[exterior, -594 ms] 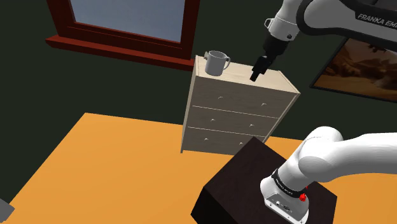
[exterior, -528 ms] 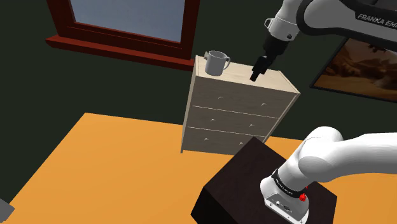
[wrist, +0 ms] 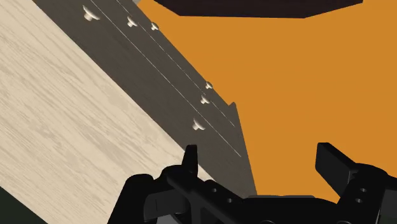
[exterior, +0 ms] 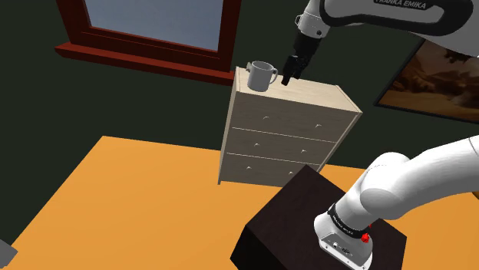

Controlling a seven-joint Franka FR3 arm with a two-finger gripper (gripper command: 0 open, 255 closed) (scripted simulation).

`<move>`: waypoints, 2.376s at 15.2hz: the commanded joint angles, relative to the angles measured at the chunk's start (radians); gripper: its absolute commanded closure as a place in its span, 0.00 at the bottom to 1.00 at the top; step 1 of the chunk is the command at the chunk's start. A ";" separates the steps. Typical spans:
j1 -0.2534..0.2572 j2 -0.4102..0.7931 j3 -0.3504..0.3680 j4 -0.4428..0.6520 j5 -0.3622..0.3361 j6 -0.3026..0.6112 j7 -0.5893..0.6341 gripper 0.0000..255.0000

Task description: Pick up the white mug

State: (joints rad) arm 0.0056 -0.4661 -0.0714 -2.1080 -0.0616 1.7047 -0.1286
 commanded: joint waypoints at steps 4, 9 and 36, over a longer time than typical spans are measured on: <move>0.003 0.220 -0.021 0.203 0.024 -0.003 -0.026 0.00; -0.001 0.444 -0.039 0.444 0.058 -0.040 -0.055 0.00; -0.009 0.574 -0.045 0.566 0.080 -0.045 -0.071 1.00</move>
State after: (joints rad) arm -0.0024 0.1026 -0.1156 -1.5644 0.0178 1.6766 -0.1984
